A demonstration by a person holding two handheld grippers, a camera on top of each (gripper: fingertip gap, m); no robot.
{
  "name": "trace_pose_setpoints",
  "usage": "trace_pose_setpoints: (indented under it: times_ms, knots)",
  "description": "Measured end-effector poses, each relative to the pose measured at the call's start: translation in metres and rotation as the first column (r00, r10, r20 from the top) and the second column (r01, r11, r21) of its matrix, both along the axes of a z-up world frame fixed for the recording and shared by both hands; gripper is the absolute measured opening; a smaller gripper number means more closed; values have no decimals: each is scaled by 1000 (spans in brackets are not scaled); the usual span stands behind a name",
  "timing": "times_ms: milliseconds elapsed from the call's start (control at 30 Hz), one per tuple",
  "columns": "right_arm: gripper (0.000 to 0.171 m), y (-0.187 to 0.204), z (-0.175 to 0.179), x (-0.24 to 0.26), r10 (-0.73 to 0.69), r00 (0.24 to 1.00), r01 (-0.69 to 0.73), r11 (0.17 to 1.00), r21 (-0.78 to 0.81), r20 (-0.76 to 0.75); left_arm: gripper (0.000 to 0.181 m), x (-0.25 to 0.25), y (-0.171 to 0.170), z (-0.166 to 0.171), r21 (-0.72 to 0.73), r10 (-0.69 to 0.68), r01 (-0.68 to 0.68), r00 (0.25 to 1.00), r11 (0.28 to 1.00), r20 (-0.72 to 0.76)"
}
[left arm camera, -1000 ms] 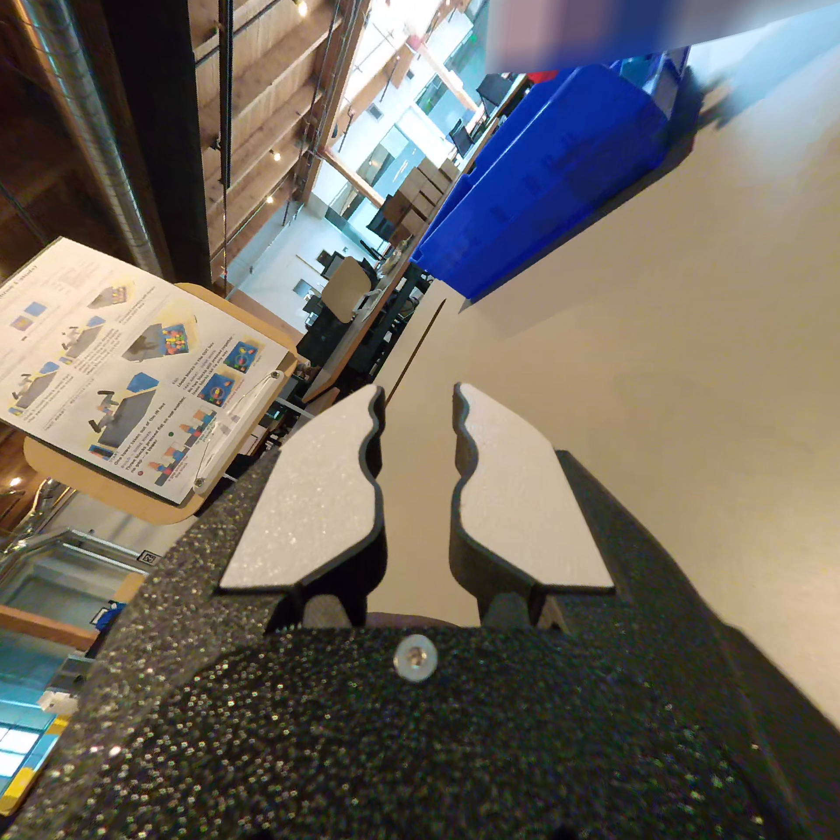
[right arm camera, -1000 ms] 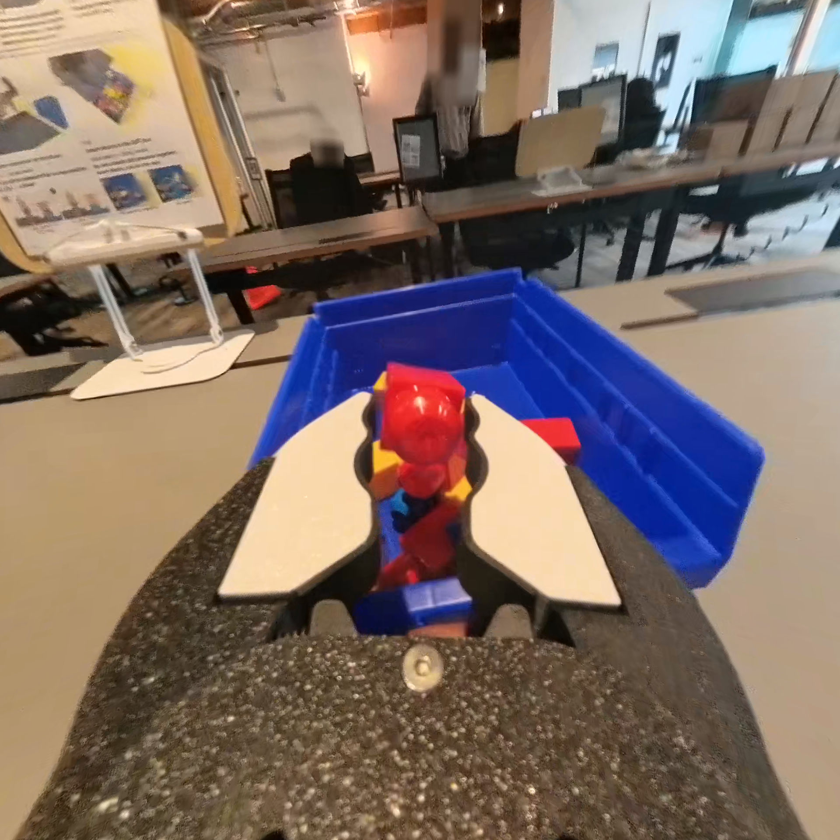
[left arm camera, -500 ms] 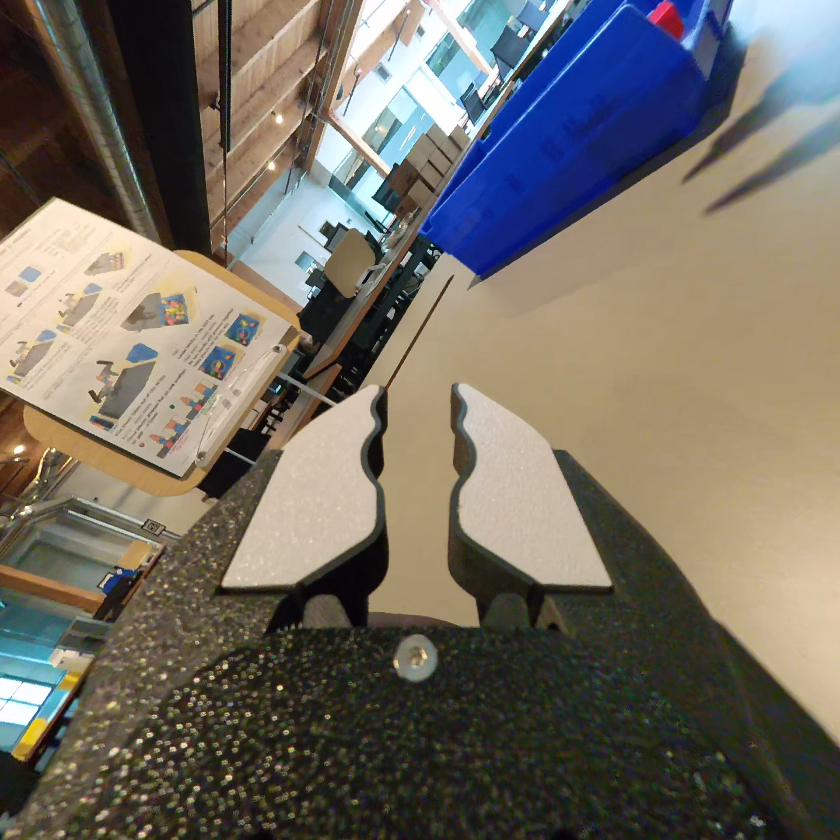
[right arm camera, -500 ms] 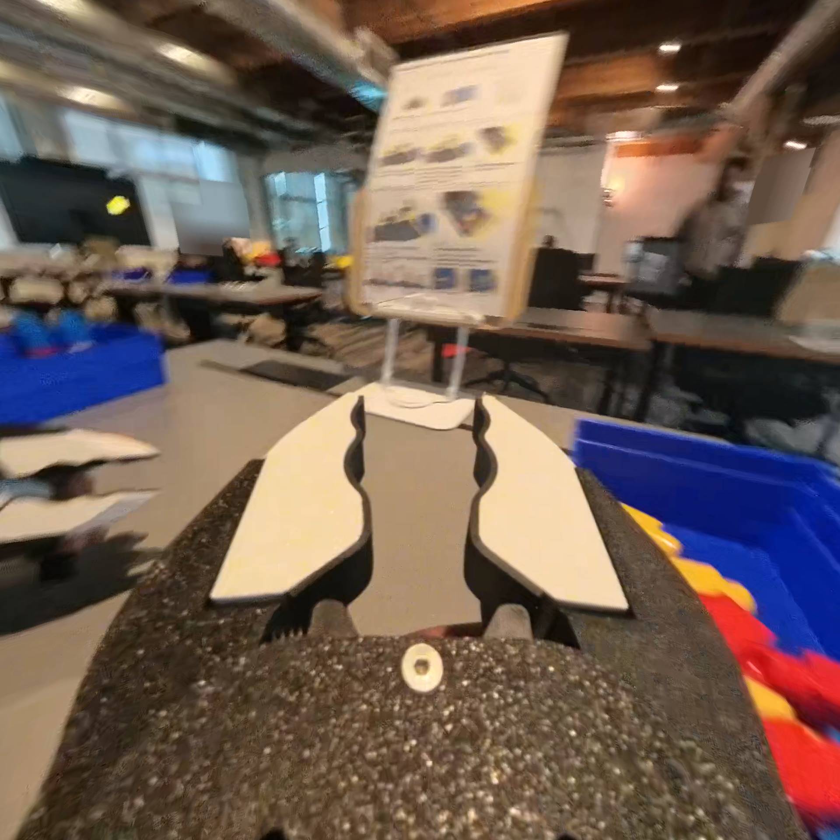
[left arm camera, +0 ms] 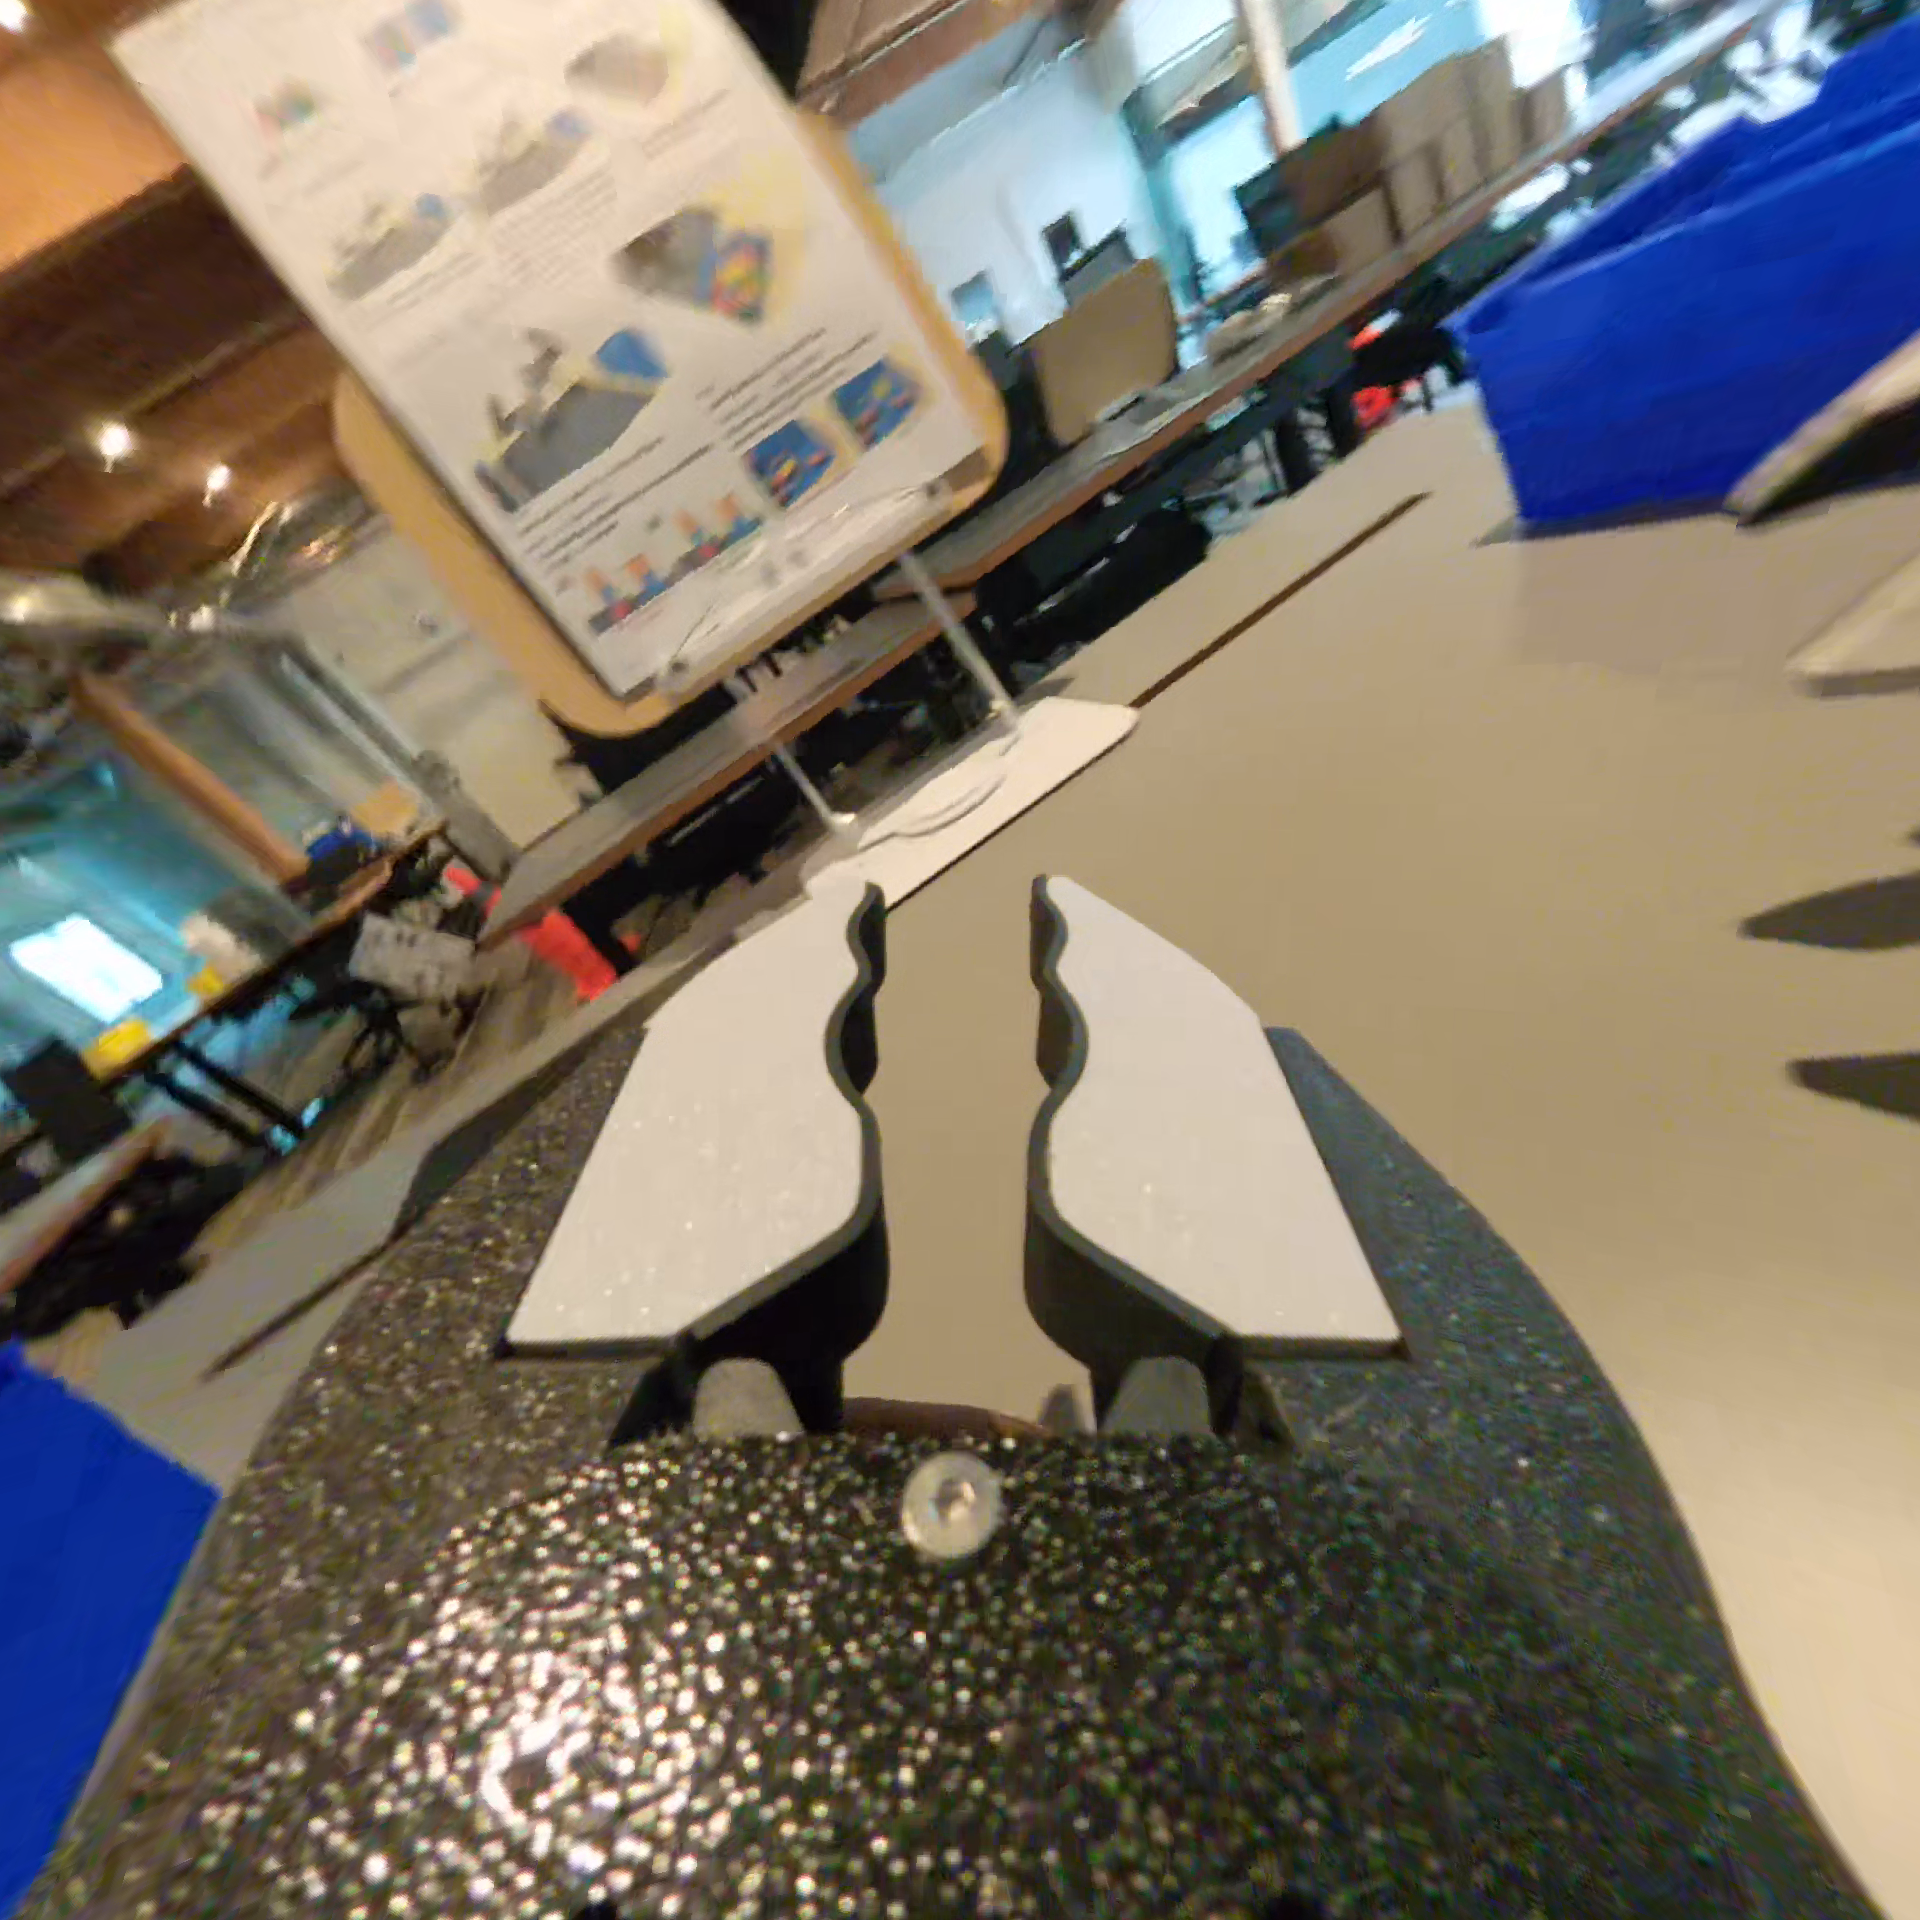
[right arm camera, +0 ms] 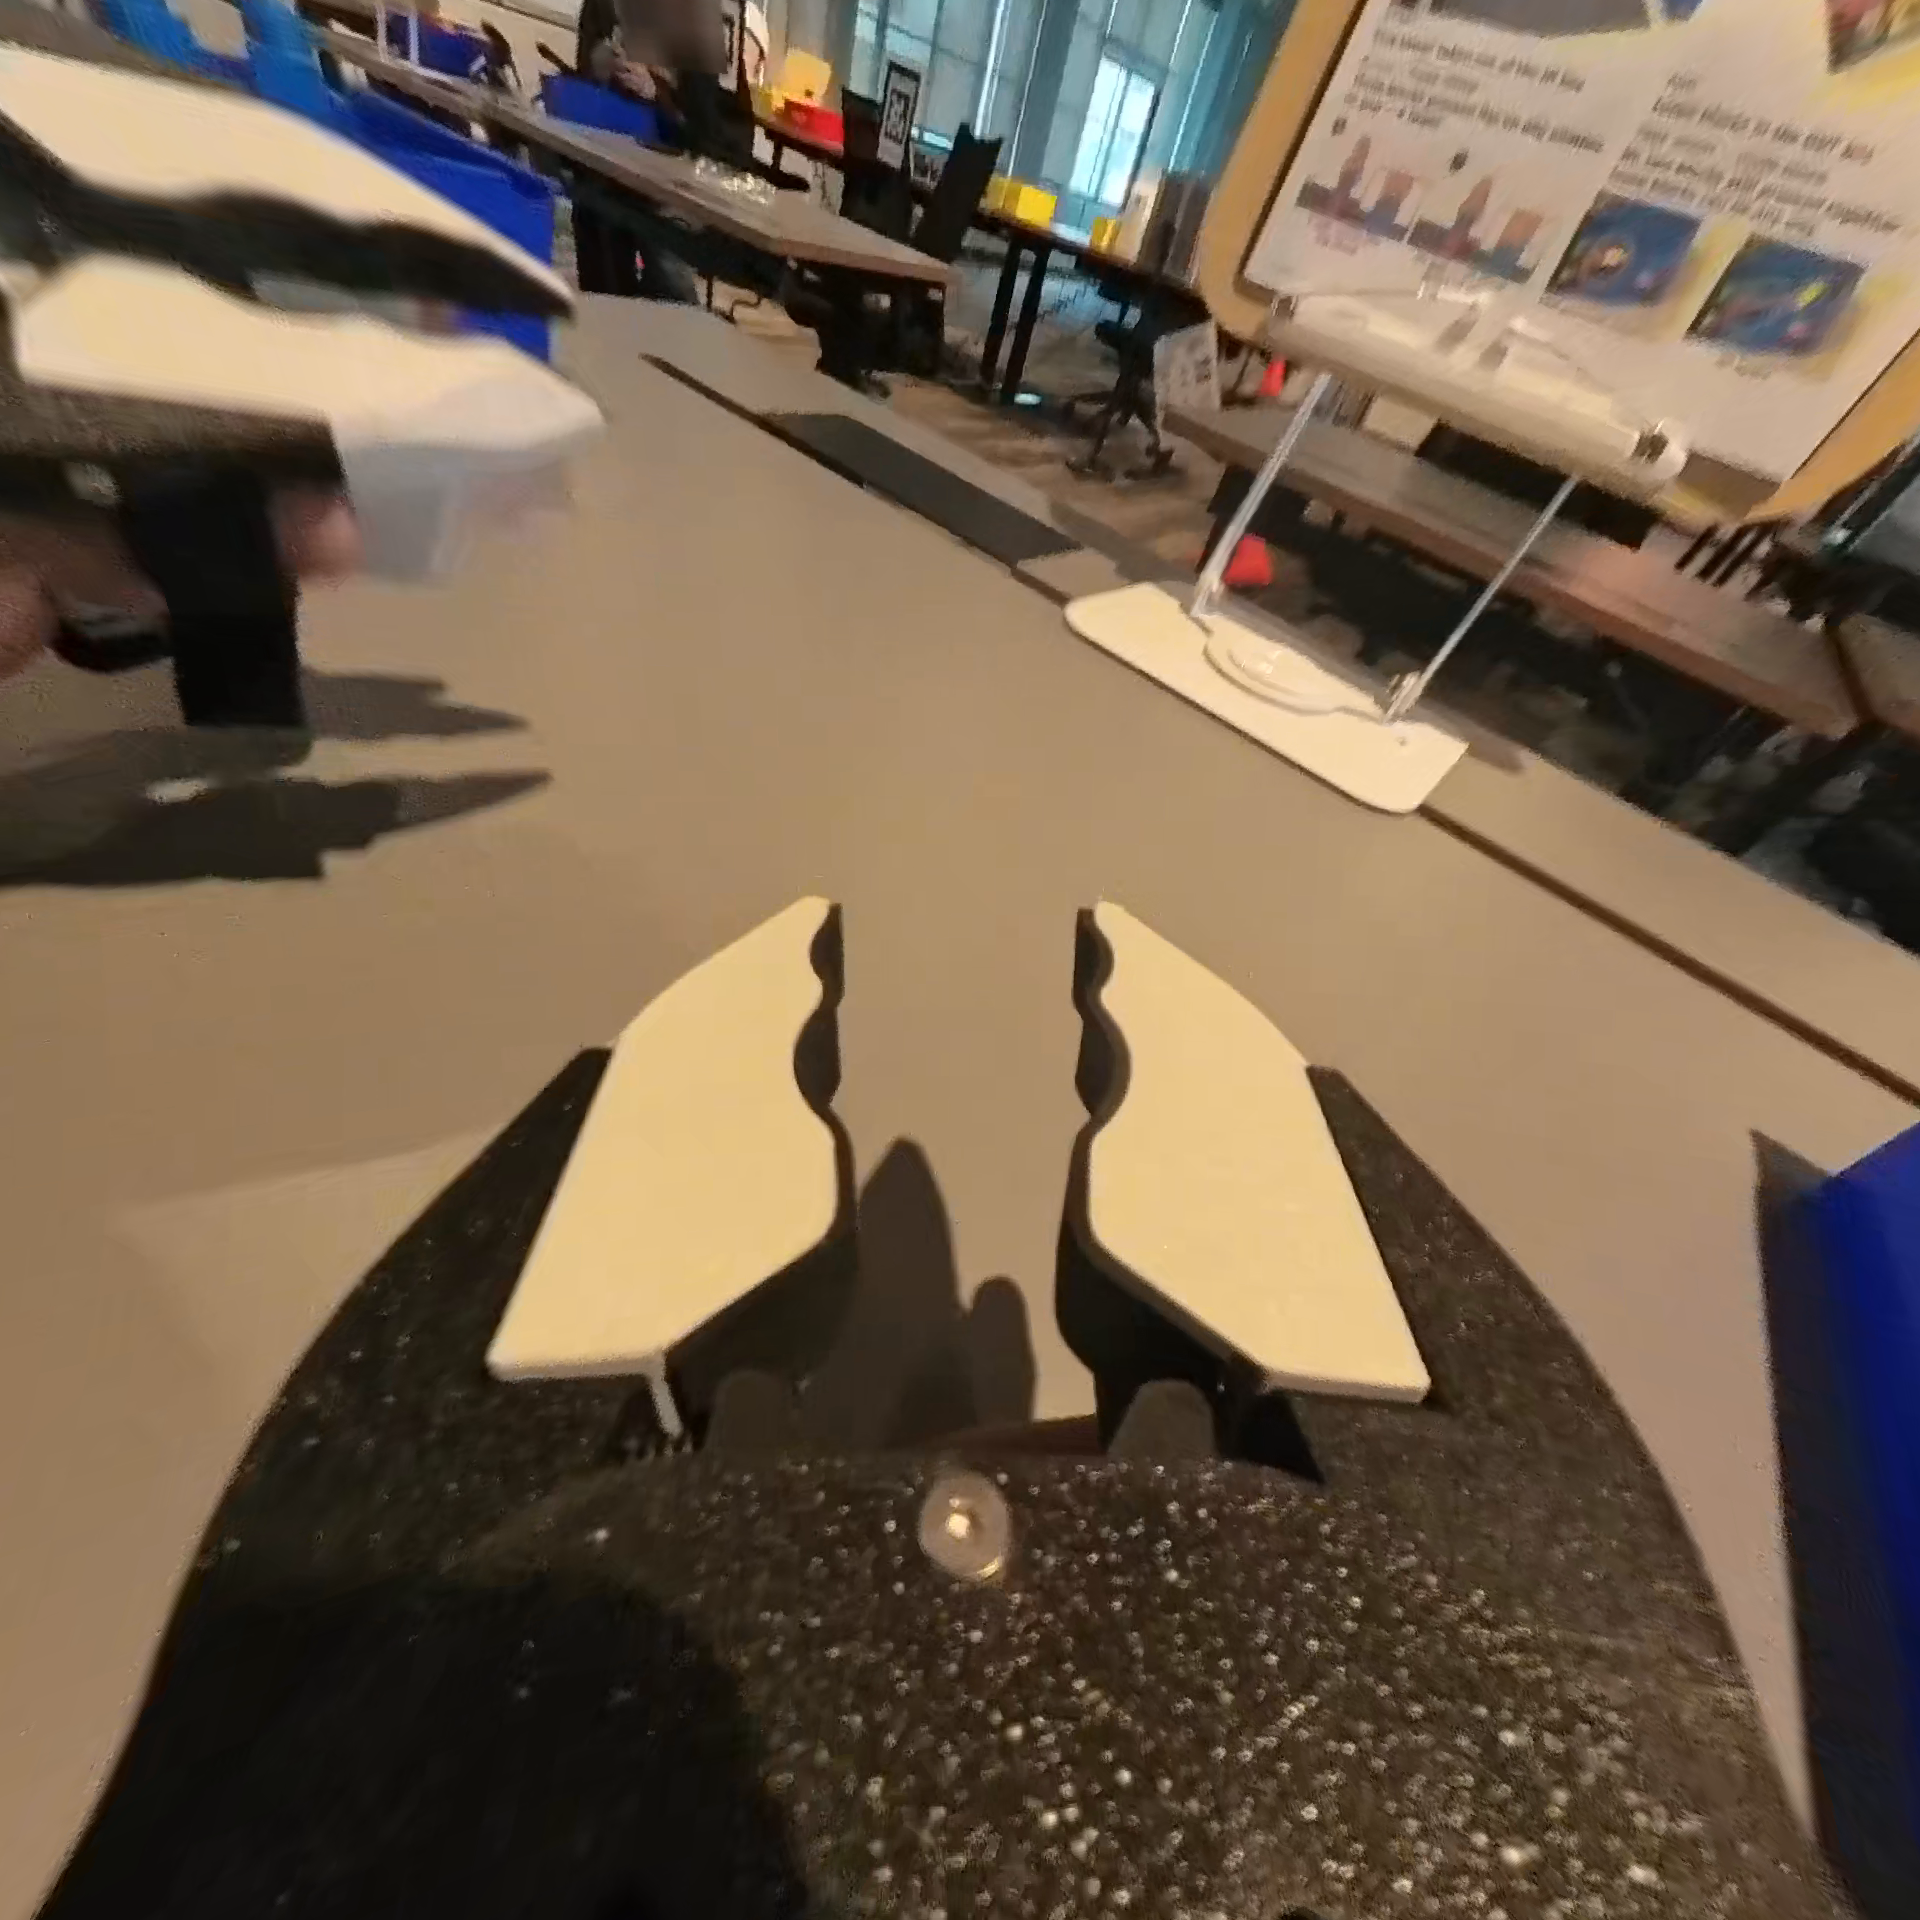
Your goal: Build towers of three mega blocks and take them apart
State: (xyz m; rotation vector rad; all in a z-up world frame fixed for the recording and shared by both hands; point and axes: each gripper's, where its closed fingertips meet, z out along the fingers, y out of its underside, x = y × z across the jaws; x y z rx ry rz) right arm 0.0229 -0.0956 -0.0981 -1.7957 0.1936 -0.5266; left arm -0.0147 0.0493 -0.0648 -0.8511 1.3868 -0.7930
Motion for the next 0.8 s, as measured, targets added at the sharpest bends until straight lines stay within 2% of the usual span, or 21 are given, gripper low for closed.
trace_pose_setpoints:
  times_ms: [133, 233, 367, 467, 533, 667, 733, 800]
  knots:
    - [49, -9, -19, 11, -33, 997, 28, 997, -74, -65, 29, -14, 63, 12, -220, 134, -126, 991, 967, 23]
    - [46, -11, -17, 10, -31, 998, 28, 998, -58, -58, 33, -43, 127, 33, -277, 244, -224, 969, 934, 38]
    - [46, -7, -23, 8, -19, 998, 13, 994, -106, -52, 38, -95, 230, 80, -304, 377, -343, 925, 888, 56]
    - [46, -5, -26, 6, -9, 999, 4, 991, -134, -37, 42, -128, 319, 102, -340, 475, -450, 880, 826, -10]
    - [46, -4, -27, 5, -5, 999, 0, 990, -140, -34, 46, -144, 376, 97, -339, 527, -534, 841, 775, -119]
    - [46, -5, -26, 5, -2, 999, -4, 991, -131, -47, 54, -167, 468, 58, -317, 568, -672, 738, 670, -364]
    - [46, -5, -26, 6, -2, 998, -6, 992, -122, -62, 57, -172, 492, 38, -297, 548, -699, 702, 650, -455]
    - [46, -4, -26, 6, 1, 997, -10, 993, -117, -77, 58, -169, 503, 30, -270, 532, -697, 695, 665, -483]
